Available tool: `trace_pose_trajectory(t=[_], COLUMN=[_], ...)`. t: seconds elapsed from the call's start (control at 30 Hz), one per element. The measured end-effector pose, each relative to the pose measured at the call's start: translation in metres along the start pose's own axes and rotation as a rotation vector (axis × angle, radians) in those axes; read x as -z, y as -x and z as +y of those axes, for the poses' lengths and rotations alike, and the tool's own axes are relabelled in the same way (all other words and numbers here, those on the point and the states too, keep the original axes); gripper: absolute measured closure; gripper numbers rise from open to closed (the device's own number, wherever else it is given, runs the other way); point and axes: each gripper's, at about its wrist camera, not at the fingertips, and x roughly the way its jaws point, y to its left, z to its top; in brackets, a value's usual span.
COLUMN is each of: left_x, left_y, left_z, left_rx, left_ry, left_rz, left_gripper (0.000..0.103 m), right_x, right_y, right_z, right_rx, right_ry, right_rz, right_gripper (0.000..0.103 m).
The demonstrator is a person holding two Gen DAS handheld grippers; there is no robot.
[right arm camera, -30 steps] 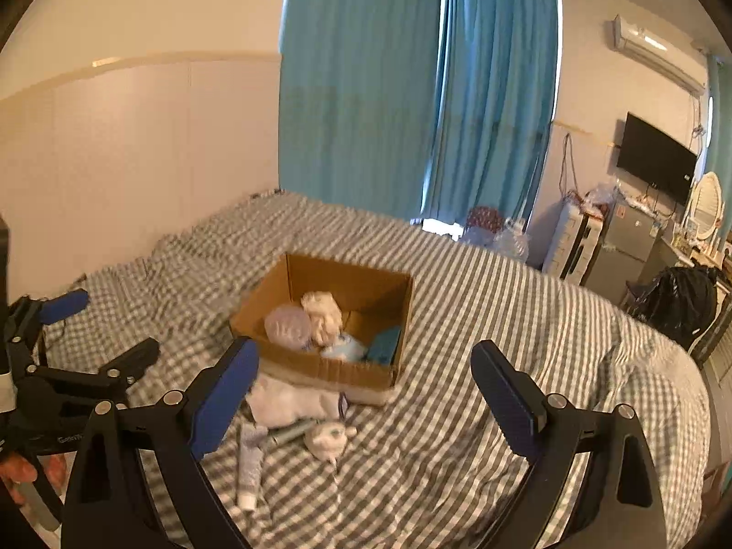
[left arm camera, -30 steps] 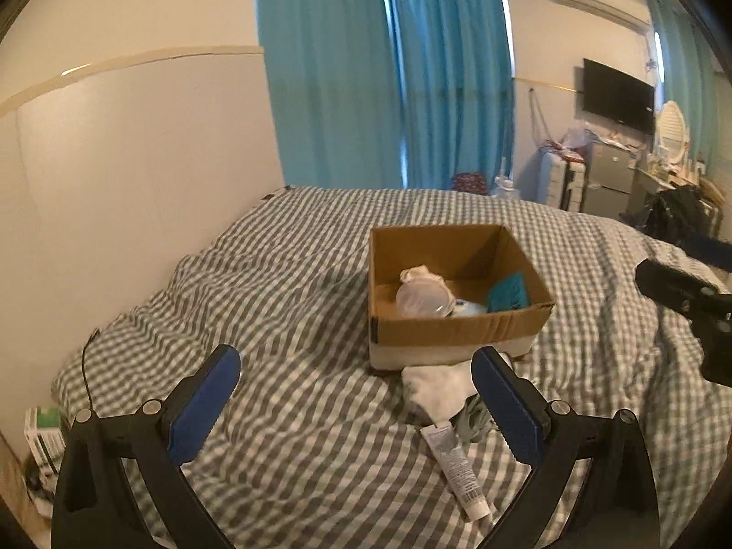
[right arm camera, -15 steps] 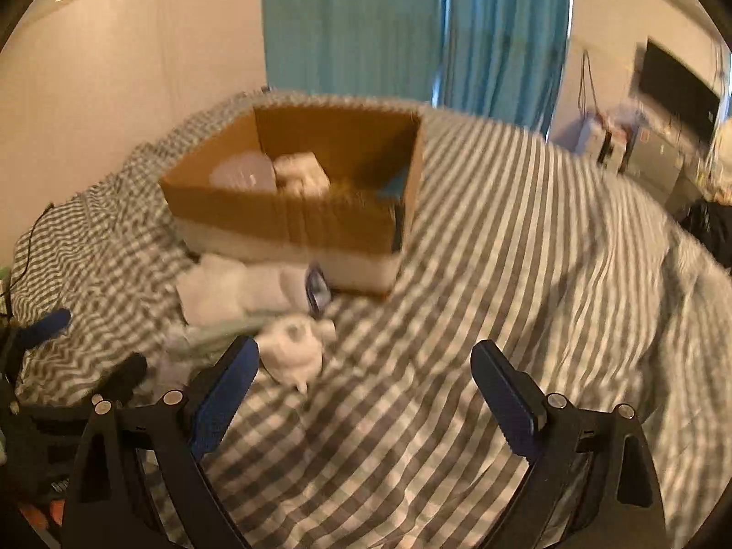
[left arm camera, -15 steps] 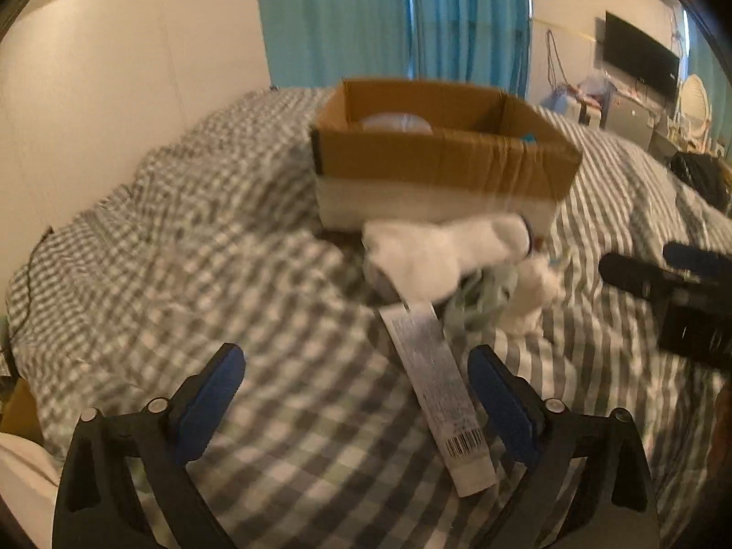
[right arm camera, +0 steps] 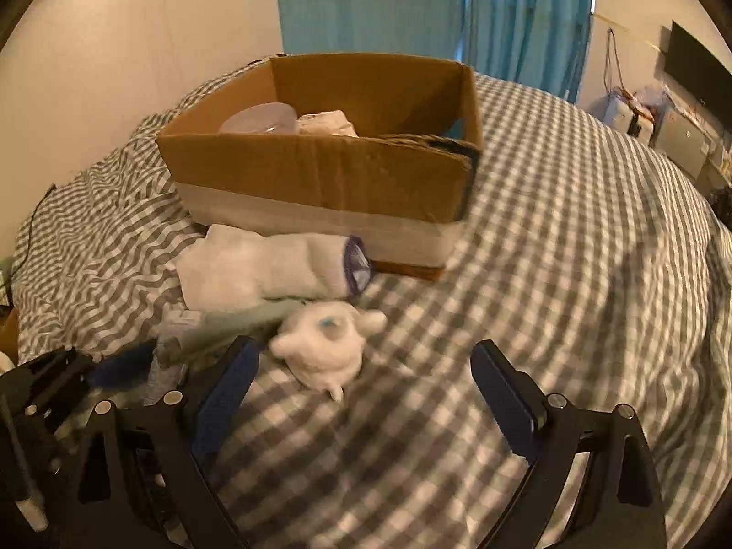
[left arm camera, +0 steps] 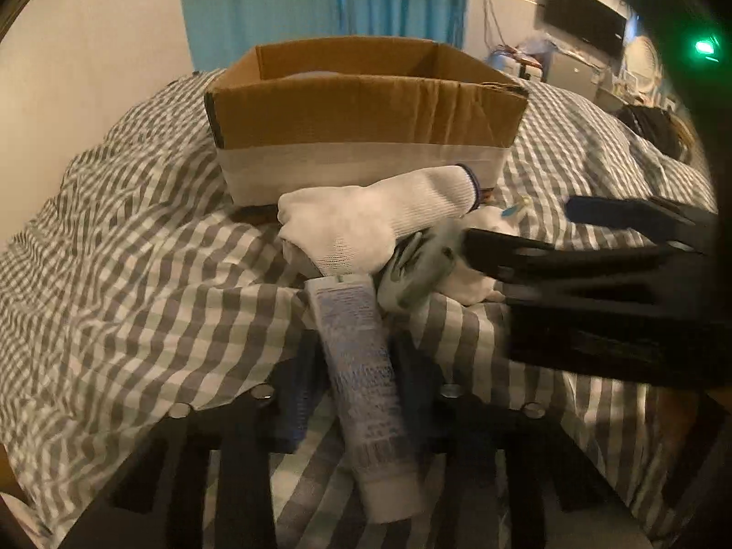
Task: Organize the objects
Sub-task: 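Grasp the white tube with the left gripper while the right grasps the white toy figure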
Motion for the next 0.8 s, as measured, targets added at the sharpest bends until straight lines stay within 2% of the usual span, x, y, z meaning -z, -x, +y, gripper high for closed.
trace_pose_trajectory(t=[0.07, 0.17, 0.3, 0.33, 0.47, 0.8], left_x=[0.001, -0.006, -0.011, -0.012, -0.015, -0.020], left_y=[0.005, 0.007, 0.014, 0.016, 0.024, 0.053], left_z=[0.006, 0.014, 0.028, 0.032, 0.043, 0.049], left_rx=[0.004, 0.009, -0.010, -0.016, -0.036, -0.027], left_ry=[0.007, 0.035, 0.066, 0.075, 0.096, 0.097], left_rz=[0.000, 0.004, -0.004, -0.006, -0.019, -0.063], left_gripper=[0.075, 0.075, 0.075, 0.075, 0.075, 0.075], right_x=[-0.004, -0.006, -0.004, -0.004, 0.002, 0.015], right_y=[-0.010, -0.028, -0.036, -0.034, -0.019, 0.025], right_z=[0.007, 0.015, 0.019, 0.020, 0.025, 0.020], right_rx=[0.018, -0.001, -0.039, -0.053, -0.010, 0.029], right_ry=[0.025, 0.039, 0.042, 0.032, 0.066, 0.036], right_rz=[0.005, 0.039, 0.054, 0.050, 0.025, -0.011], right_gripper=[0.009, 0.021, 0.055, 0.056, 0.056, 0.056])
